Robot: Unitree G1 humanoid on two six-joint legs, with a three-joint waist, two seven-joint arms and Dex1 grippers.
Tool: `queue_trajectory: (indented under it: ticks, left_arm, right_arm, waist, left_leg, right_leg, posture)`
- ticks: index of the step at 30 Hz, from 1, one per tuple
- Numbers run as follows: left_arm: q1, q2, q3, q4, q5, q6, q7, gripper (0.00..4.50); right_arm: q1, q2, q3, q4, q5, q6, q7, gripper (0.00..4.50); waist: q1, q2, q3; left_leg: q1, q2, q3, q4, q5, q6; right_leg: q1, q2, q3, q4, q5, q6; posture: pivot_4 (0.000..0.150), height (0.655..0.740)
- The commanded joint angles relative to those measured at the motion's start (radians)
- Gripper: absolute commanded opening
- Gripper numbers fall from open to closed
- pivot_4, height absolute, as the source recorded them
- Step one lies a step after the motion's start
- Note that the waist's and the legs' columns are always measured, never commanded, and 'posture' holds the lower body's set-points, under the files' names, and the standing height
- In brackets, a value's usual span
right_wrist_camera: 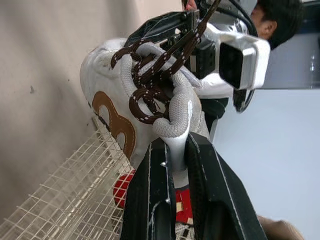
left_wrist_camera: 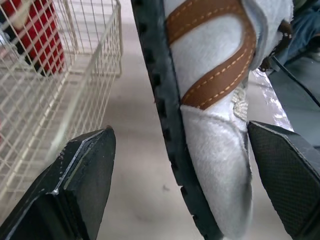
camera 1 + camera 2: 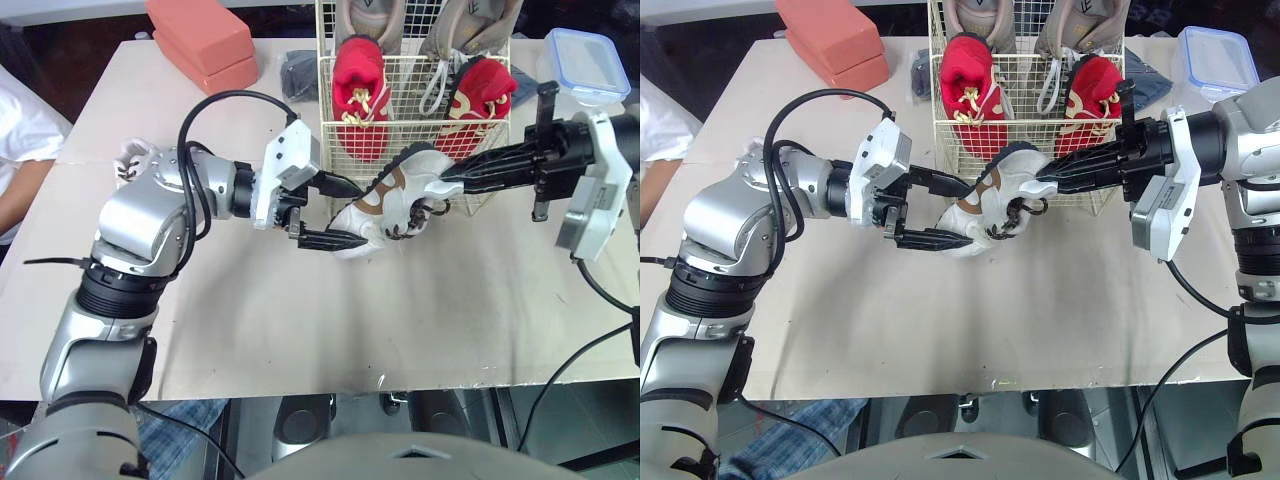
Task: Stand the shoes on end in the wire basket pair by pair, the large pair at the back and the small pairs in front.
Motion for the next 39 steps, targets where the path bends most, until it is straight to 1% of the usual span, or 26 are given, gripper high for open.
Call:
queue_trajectory:
  ticks: [1, 2, 4, 5, 6, 7, 8, 9, 10, 12, 14, 15, 16, 17, 18, 20, 22, 25, 27, 29, 31, 33, 35, 38, 39]
  left_arm:
    - [-0.033, -0.018, 0.005, 0.015, 0.002, -0.017, -0.039, 3.95]
    - [-0.040, -0.025, 0.006, 0.022, 0.004, -0.018, -0.046, 3.74]
    - [-0.049, -0.032, 0.005, 0.032, 0.011, -0.020, -0.061, 2.65]
    - [-0.051, -0.037, 0.006, 0.037, 0.014, -0.021, -0.066, 2.29]
    - [-0.051, -0.042, 0.008, 0.041, 0.015, -0.023, -0.070, 1.75]
    - [-0.047, -0.048, 0.008, 0.042, 0.014, -0.026, -0.076, 1.39]
    - [-0.041, -0.051, 0.010, 0.041, 0.010, -0.025, -0.080, 0.88]
    - [-0.033, -0.056, 0.013, 0.038, 0.007, -0.026, -0.084, 0.67]
    - [-0.027, -0.061, 0.015, 0.035, 0.008, -0.028, -0.082, 0.52]
    - [-0.018, -0.080, 0.027, 0.031, 0.005, -0.031, -0.066, 0.49]
    - [-0.009, -0.118, 0.059, 0.027, -0.008, -0.044, -0.028, 0.49]
    - [-0.004, -0.138, 0.075, 0.025, -0.010, -0.051, -0.005, 0.49]
    - [0.001, -0.159, 0.096, 0.021, -0.015, -0.054, 0.024, 0.49]
    - [0.008, -0.173, 0.111, 0.015, -0.018, -0.055, 0.043, 0.49]
    - [0.015, -0.189, 0.125, 0.011, -0.018, -0.062, 0.065, 0.49]
    - [0.027, -0.213, 0.139, 0.007, -0.012, -0.076, 0.097, 0.49]
    - [0.035, -0.226, 0.144, 0.004, -0.007, -0.084, 0.119, 0.49]
    - [0.037, -0.247, 0.135, 0.010, 0.006, -0.097, 0.140, 0.49]
    - [0.039, -0.261, 0.129, 0.011, 0.017, -0.113, 0.151, 0.49]
    - [0.043, -0.272, 0.127, 0.005, 0.019, -0.113, 0.160, 0.49]
    - [0.045, -0.278, 0.124, 0.002, 0.018, -0.112, 0.163, 0.49]
    - [0.043, -0.283, 0.121, 0.003, 0.016, -0.110, 0.163, 0.49]
    - [0.040, -0.284, 0.116, 0.005, 0.018, -0.111, 0.159, 0.49]
    - [0.034, -0.284, 0.113, 0.009, 0.020, -0.112, 0.156, 0.49]
    - [0.032, -0.285, 0.112, 0.009, 0.020, -0.112, 0.156, 0.49]
  right_arm:
    - [-0.035, -0.014, -0.015, -0.018, 0.011, -0.029, -0.032, 0.00]
    - [-0.031, -0.018, -0.014, -0.023, 0.011, -0.030, -0.036, 0.00]
    - [-0.024, -0.024, -0.014, -0.028, 0.010, -0.029, -0.044, 0.00]
    - [-0.020, -0.027, -0.014, -0.032, 0.008, -0.025, -0.050, 0.00]
    - [-0.016, -0.029, -0.014, -0.036, 0.006, -0.022, -0.056, 0.00]
    - [-0.014, -0.031, -0.015, -0.041, 0.005, -0.019, -0.062, 0.00]
    - [-0.012, -0.033, -0.018, -0.047, 0.003, -0.014, -0.070, 0.00]
    - [-0.011, -0.035, -0.023, -0.055, 0.005, -0.008, -0.080, 0.00]
    - [-0.006, -0.041, -0.028, -0.062, 0.007, 0.010, -0.089, 0.73]
    - [0.011, -0.052, -0.040, -0.075, 0.013, 0.050, -0.113, 1.63]
    - [0.072, -0.071, -0.069, -0.107, 0.062, 0.206, -0.171, 2.59]
    - [0.111, -0.084, -0.086, -0.130, 0.092, 0.302, -0.207, 3.22]
    - [0.158, -0.101, -0.107, -0.157, 0.122, 0.399, -0.238, 3.57]
    - [0.207, -0.121, -0.126, -0.184, 0.148, 0.483, -0.259, 4.08]
    - [0.277, -0.142, -0.153, -0.219, 0.190, 0.587, -0.290, 4.50]
    - [0.416, -0.182, -0.201, -0.310, 0.280, 0.781, -0.343, 4.50]
    - [0.505, -0.202, -0.238, -0.391, 0.349, 0.921, -0.388, 4.50]
    - [0.609, -0.178, -0.292, -0.548, 0.637, 1.219, -0.599, 4.50]
    - [0.622, -0.140, -0.305, -0.621, 0.807, 1.341, -0.743, 4.50]
    - [0.616, -0.083, -0.295, -0.669, 0.917, 1.402, -0.880, 4.50]
    - [0.598, -0.029, -0.278, -0.700, 0.976, 1.439, -0.985, 4.50]
    - [0.571, 0.029, -0.261, -0.712, 1.012, 1.468, -1.088, 4.50]
    - [0.552, 0.061, -0.252, -0.718, 1.005, 1.495, -1.128, 3.99]
    - [0.537, 0.082, -0.242, -0.718, 0.973, 1.524, -1.153, 2.79]
    - [0.535, 0.084, -0.239, -0.718, 0.966, 1.533, -1.158, 2.29]
  waist:
    - [0.000, 0.000, 0.000]
    - [0.001, 0.000, 0.000]
    - [0.000, 0.000, 0.000]
    - [0.000, 0.000, 0.000]
    - [0.000, 0.000, 0.000]
    - [0.000, 0.000, 0.000]
    - [0.000, 0.000, 0.000]
    - [0.000, 0.000, 0.000]
    - [0.000, 0.000, 0.000]
    - [0.000, 0.000, 0.000]
    - [0.003, 0.000, 0.000]
    - [0.005, 0.000, 0.000]
    - [0.008, 0.000, 0.000]
    - [0.007, 0.000, 0.000]
    - [0.010, 0.000, 0.000]
    - [0.011, 0.000, 0.000]
    - [0.009, 0.000, 0.000]
    - [0.002, 0.000, 0.000]
    - [-0.003, 0.000, 0.000]
    - [-0.001, 0.000, 0.000]
    - [0.001, -0.001, -0.001]
    - [0.001, -0.002, -0.001]
    - [0.001, -0.002, -0.001]
    - [0.004, -0.002, -0.001]
    - [0.004, -0.002, -0.001]
  left_leg:
    - [0.000, 0.000, 0.000, 0.000, 0.000, 0.000]
    - [0.000, 0.000, 0.000, 0.000, 0.000, 0.000]
    - [0.000, 0.000, 0.000, 0.000, 0.000, 0.000]
    - [0.000, 0.000, 0.000, 0.001, 0.000, 0.000]
    - [0.000, 0.000, 0.000, 0.001, 0.000, 0.000]
    - [0.000, 0.000, 0.000, 0.001, 0.000, 0.000]
    - [0.000, 0.000, 0.000, 0.001, 0.000, 0.000]
    - [0.000, 0.000, 0.000, 0.001, 0.000, 0.000]
    - [0.000, 0.000, 0.000, 0.001, 0.000, 0.000]
    - [0.000, 0.000, 0.000, 0.001, 0.000, 0.000]
    - [0.000, 0.000, 0.000, 0.001, 0.000, 0.000]
    - [0.000, 0.000, -0.001, 0.001, 0.000, 0.000]
    - [-0.001, 0.000, -0.001, 0.002, 0.000, 0.000]
    - [-0.002, 0.000, -0.002, 0.003, 0.000, 0.000]
    - [-0.002, 0.000, -0.002, 0.003, 0.000, 0.000]
    - [-0.002, 0.000, -0.002, 0.003, 0.000, 0.000]
    - [-0.002, 0.000, -0.002, 0.002, 0.000, 0.000]
    - [-0.001, 0.000, -0.002, 0.003, 0.000, 0.000]
    - [0.000, 0.001, -0.002, 0.003, 0.000, 0.000]
    - [0.001, 0.001, -0.002, 0.003, 0.000, 0.000]
    - [0.001, 0.001, -0.003, 0.002, -0.001, 0.001]
    - [0.000, 0.000, -0.002, 0.002, -0.001, 0.001]
    - [0.000, 0.000, -0.002, 0.002, -0.001, 0.001]
    - [-0.001, 0.000, -0.002, 0.002, -0.001, 0.001]
    - [-0.002, 0.000, -0.002, 0.002, -0.001, 0.002]
  right_leg:
    - [0.000, 0.000, 0.000, 0.000, 0.000, 0.000]
    - [0.000, 0.000, 0.000, 0.000, 0.000, 0.000]
    - [0.000, 0.000, 0.000, 0.000, 0.000, 0.000]
    - [0.000, 0.000, 0.000, 0.000, 0.000, 0.000]
    - [0.000, 0.000, 0.000, 0.000, 0.000, 0.000]
    - [0.000, 0.000, 0.000, 0.001, 0.000, 0.000]
    - [0.000, 0.000, 0.000, 0.001, 0.000, 0.000]
    - [0.000, 0.000, 0.000, 0.001, 0.000, 0.000]
    - [0.000, 0.000, 0.000, 0.001, 0.000, 0.000]
    - [0.000, 0.000, 0.000, 0.001, 0.000, 0.000]
    - [0.000, -0.001, 0.000, 0.001, 0.000, 0.000]
    - [0.000, -0.001, -0.001, 0.001, 0.000, 0.000]
    - [0.001, -0.001, -0.001, 0.001, 0.000, 0.000]
    - [0.001, -0.002, -0.002, 0.001, 0.000, 0.000]
    - [0.001, -0.002, -0.002, 0.001, 0.000, 0.000]
    - [0.001, -0.005, -0.002, 0.001, 0.000, 0.000]
    - [0.001, -0.007, -0.003, 0.001, 0.000, 0.000]
    - [0.001, -0.006, -0.003, 0.002, 0.000, 0.000]
    - [0.002, -0.006, -0.002, 0.002, 0.000, 0.000]
    - [0.002, -0.005, -0.001, 0.002, 0.000, 0.000]
    - [0.002, -0.001, -0.002, 0.002, 0.000, 0.001]
    - [0.002, -0.001, -0.001, 0.001, 0.000, 0.001]
    - [0.002, -0.001, 0.000, 0.001, 0.000, 0.000]
    - [0.001, -0.001, -0.001, -0.001, 0.000, 0.000]
    - [0.001, -0.001, -0.002, -0.001, 0.000, 0.000]
  posture:
    - [0.150, 0.6860]
    - [0.150, 0.6860]
    - [0.150, 0.6860]
    - [0.150, 0.6860]
    - [0.150, 0.6860]
    - [0.150, 0.6860]
    - [0.150, 0.6860]
    - [0.150, 0.6860]
    - [0.150, 0.6860]
    - [0.150, 0.6860]
    - [0.150, 0.6860]
    - [0.150, 0.6860]
    - [0.150, 0.6860]
    - [0.150, 0.6860]
    - [0.150, 0.6860]
    - [0.150, 0.6860]
    - [0.150, 0.6860]
    - [0.150, 0.6860]
    - [0.150, 0.6860]
    - [0.150, 0.6860]
    - [0.150, 0.6860]
    - [0.150, 0.6860]
    - [0.150, 0.6860]
    - [0.150, 0.6860]
    - [0.150, 0.6860]
